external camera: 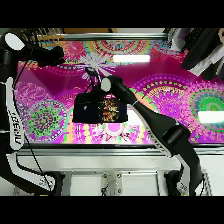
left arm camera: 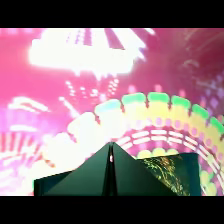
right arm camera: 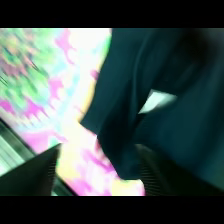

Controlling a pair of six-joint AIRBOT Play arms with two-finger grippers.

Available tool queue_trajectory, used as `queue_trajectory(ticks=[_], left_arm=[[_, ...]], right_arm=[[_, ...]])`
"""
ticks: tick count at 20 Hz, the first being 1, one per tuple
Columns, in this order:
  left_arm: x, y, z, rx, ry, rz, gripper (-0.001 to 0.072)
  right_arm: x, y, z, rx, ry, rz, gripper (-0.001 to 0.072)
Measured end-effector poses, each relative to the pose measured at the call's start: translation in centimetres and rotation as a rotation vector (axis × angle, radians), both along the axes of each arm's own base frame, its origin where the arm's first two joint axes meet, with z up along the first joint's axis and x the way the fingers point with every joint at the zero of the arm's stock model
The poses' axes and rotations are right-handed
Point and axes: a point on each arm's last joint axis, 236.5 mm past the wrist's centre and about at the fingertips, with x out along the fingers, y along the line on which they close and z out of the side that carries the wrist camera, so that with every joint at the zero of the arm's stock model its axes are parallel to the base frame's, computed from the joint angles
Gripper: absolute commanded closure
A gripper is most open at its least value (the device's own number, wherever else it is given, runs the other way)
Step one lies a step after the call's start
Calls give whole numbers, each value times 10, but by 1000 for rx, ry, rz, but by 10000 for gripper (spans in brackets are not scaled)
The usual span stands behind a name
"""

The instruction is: Fold the clothes and pants, and hang the long-sleeved shirts on hangers.

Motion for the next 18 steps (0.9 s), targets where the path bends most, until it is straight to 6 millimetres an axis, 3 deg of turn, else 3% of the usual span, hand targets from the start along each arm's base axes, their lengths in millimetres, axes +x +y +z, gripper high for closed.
queue_trajectory(ticks=[2, 4, 6, 8, 11, 14, 17, 18], left_arm=[[-1, 8, 2, 2, -2, 12, 700], [-1, 13, 4, 3, -3, 20, 701], [-3, 16, 5, 3, -4, 23, 701], [-10, 14, 6, 3, -8, 27, 700], [-31, 7, -3, 6, 4, 18, 700], [-62, -13, -20, 18, 25, -33, 700], [-92, -37, -34, 28, 27, -83, 700], [-100, -45, -37, 28, 22, -99, 700]], right_arm=[[-8, 32, -1, 106, -4, 26, 101], [-12, 48, 13, 195, -18, 48, 125], [-3, 45, 32, 243, -57, 55, 124], [9, 25, 51, 252, -93, 69, 124], [28, -40, 48, 173, -88, 80, 124], [47, -131, 28, 61, -39, 11, 123], [49, -224, -3, -14, 59, -128, 113], [44, -249, -17, -31, 104, -168, 28]])
